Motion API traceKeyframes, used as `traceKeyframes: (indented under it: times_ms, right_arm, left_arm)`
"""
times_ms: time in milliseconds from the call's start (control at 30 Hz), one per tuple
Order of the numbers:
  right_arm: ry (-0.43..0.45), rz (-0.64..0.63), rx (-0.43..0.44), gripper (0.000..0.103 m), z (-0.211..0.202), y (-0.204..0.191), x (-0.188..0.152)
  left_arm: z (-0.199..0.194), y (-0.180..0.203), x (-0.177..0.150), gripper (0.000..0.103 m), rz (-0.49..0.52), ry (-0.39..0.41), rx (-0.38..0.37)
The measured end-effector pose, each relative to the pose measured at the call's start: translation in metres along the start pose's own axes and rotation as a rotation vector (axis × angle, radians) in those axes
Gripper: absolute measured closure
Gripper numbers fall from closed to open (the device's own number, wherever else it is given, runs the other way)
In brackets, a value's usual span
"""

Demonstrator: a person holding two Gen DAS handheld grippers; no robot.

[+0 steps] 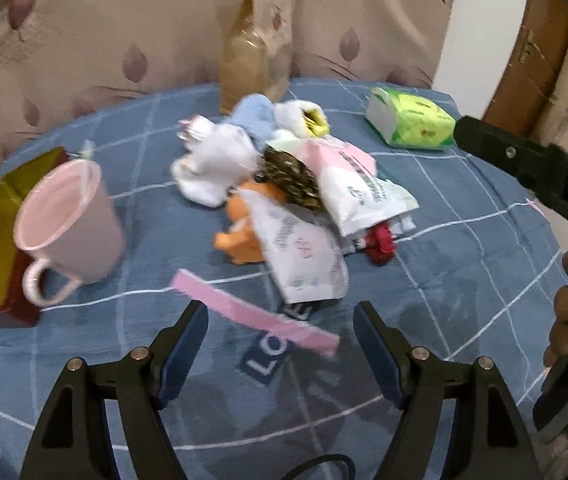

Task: Organize soft objects
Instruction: 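Grasp the white printed wipes packet from the pile with the left gripper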

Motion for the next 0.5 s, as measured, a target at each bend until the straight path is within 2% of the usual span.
traceKeyframes:
  times_ms: [100, 267, 333, 367, 433, 500]
  right_arm:
    - [-0.009, 0.006, 0.005, 0.000, 0.003, 0.001, -0.001]
    - [-0.026, 0.024, 0.009, 0.000, 0.008, 0.007, -0.003]
    - [-0.029, 0.033, 0.009, 0.000, 0.009, 0.010, -0.003]
    - [-0.030, 0.038, 0.009, 0.000, 0.009, 0.011, -0.003]
    - [-0.031, 0.045, 0.009, 0.000, 0.010, 0.013, -0.003]
    - [-0.035, 0.049, 0.010, 0.000, 0.010, 0.015, -0.004]
  left_arm:
    - [0.012, 0.006, 0.002, 0.026, 0.005, -0.027, -0.041]
    - [0.024, 0.012, 0.012, 0.026, 0.006, -0.033, -0.069]
    - [0.029, 0.013, 0.017, 0.029, 0.001, -0.037, -0.072]
    - [0.032, 0.014, 0.020, 0.036, -0.001, -0.036, -0.080]
    - [0.038, 0.014, 0.025, 0.044, -0.008, -0.044, -0.081]
    - [0.047, 0.014, 0.027, 0.067, -0.023, -0.062, -0.083]
Point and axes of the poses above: each gripper's, at about its wrist camera, not at the fingertips, and z roughly the way its jaws point, y to its right, x to its top, the point moved 8 cm from there along z, roughly the way its jaws point, and after that the axes turned 4 degrees about z, right-handed, at the moved point
